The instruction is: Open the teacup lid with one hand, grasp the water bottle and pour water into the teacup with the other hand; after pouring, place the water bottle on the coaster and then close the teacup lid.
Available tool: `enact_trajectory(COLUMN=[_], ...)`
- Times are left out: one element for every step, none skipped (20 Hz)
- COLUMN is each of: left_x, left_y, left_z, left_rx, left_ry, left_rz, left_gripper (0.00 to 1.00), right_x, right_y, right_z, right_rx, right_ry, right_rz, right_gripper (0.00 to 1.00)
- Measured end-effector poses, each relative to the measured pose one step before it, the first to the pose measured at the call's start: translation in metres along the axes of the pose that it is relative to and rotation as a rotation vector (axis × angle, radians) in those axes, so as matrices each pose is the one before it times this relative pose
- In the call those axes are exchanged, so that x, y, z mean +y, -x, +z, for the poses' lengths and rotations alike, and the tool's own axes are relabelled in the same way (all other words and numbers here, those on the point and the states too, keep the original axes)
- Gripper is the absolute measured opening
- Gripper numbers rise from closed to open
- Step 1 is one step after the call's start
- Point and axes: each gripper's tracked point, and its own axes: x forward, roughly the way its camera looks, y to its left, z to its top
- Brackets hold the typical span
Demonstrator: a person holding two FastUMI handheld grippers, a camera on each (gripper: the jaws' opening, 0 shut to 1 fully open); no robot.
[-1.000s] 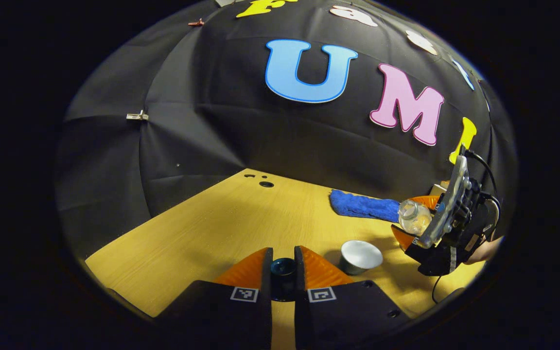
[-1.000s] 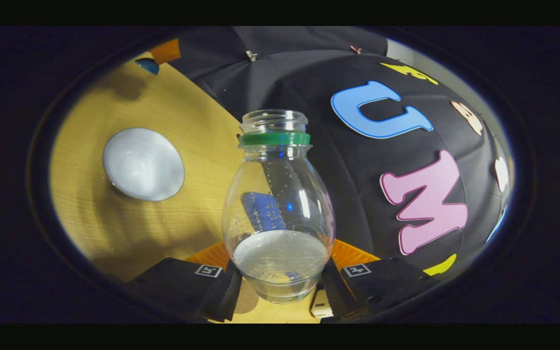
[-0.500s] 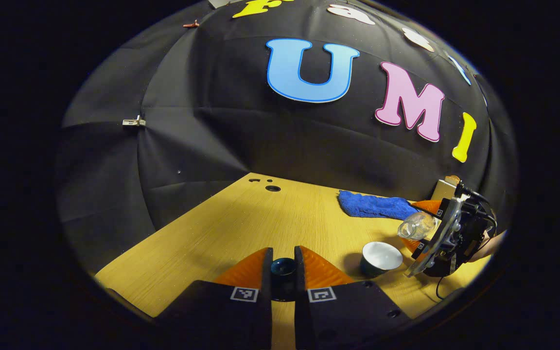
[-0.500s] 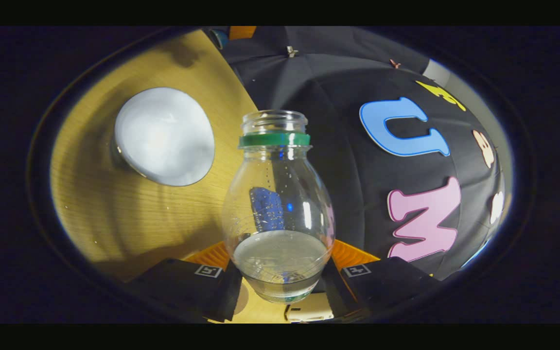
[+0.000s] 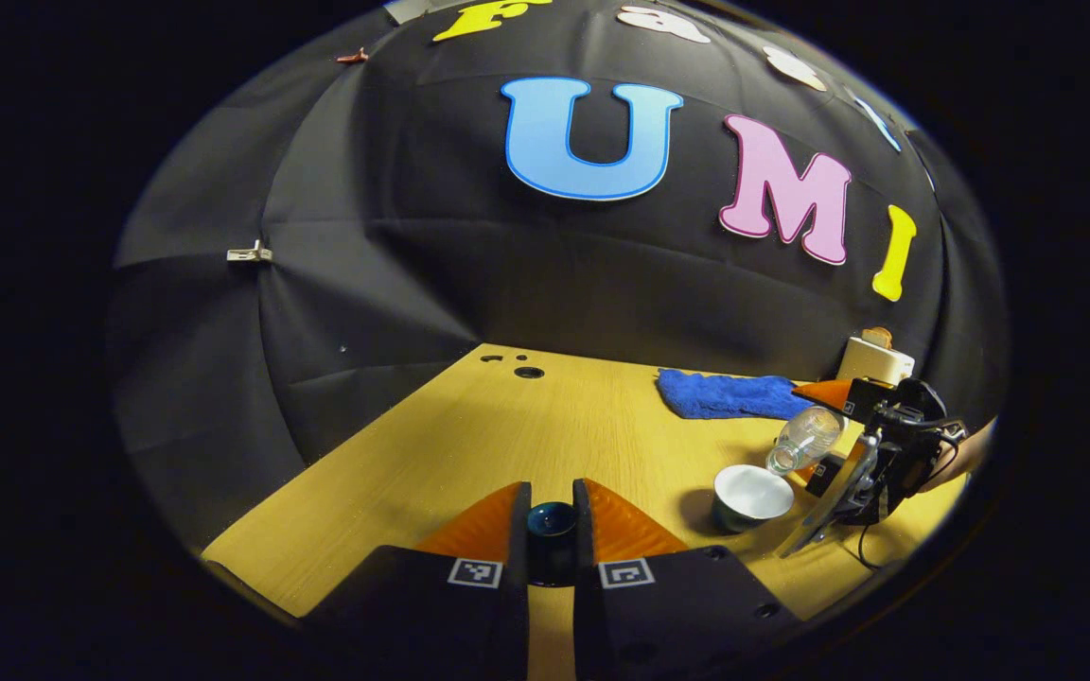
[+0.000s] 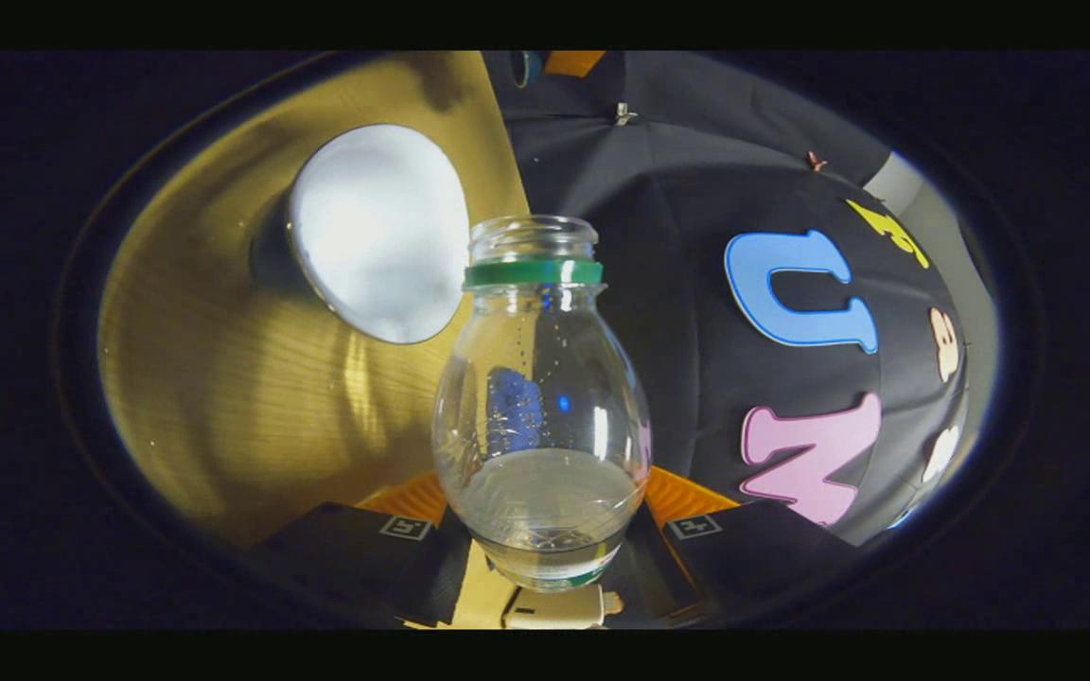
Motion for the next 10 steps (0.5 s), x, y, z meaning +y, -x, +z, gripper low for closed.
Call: enact_trajectory(left_x=[0.00179, 0.00064, 0.00055, 0.00188, 0.00287, 0.00137, 0.00098, -0.00037, -0.00016, 0.00108], left_y=[-0.00036, -0.00012, 0.00015, -0.00143, 0.00122, 0.00120, -0.00031, 0.00068, 0.00012, 0.00070], left_z=[0.00133, -0.00055, 0.00035, -0.00226, 0.00045, -0.00004, 0.00149, 0.00007, 0.00193, 0.00100], left_rx=[-0.00143, -0.00062, 0.00088, 0.00087, -0.00039, 0.00025, 0.00032, -0.00100, -0.00357, -0.00289], left_ry=[0.00302, 0.00216, -0.00438, -0.01351, -0.01326, -0.00751, -0.00343, -0.00362, -0.00562, -0.00559], left_rz=[0.00251, 0.00024, 0.00292, 0.00673, 0.00501, 0.00117, -0.00015, -0.00159, 0.00214, 0.00167], left_gripper=[0.23, 0.23, 0.23, 0.23, 0.23, 0.23, 0.23, 0.23, 0.23, 0.23], right_x=[-0.00131, -0.00104, -0.00051, -0.00168, -0.00038, -0.00307, -0.00256, -0.00021, 0.00019, -0.00035], right_y=[-0.00117, -0.00040, -0.00093, 0.00058, -0.00204, -0.00129, -0.00164, -0.00076, -0.00047, 0.00039], right_z=[0.00057, 0.00121, 0.00030, 0.00123, 0.00062, 0.00180, 0.00202, -0.00129, -0.00190, -0.00242], right_rx=[-0.00890, -0.01365, -0.01131, -0.01238, -0.01024, -0.01446, -0.00900, -0.00247, -0.00129, -0.00276], right_ry=[0.02130, 0.01951, 0.01463, 0.01614, 0.01336, 0.01089, 0.01429, 0.01320, 0.00890, 0.00710], right_rz=[-0.00444, -0.00496, -0.00381, -0.00520, -0.00143, -0.00678, -0.00528, -0.00117, -0.00298, -0.00332], right_gripper=[0.75, 0.75, 0.74, 0.74, 0.75, 0.75, 0.74, 0.74, 0.74, 0.75])
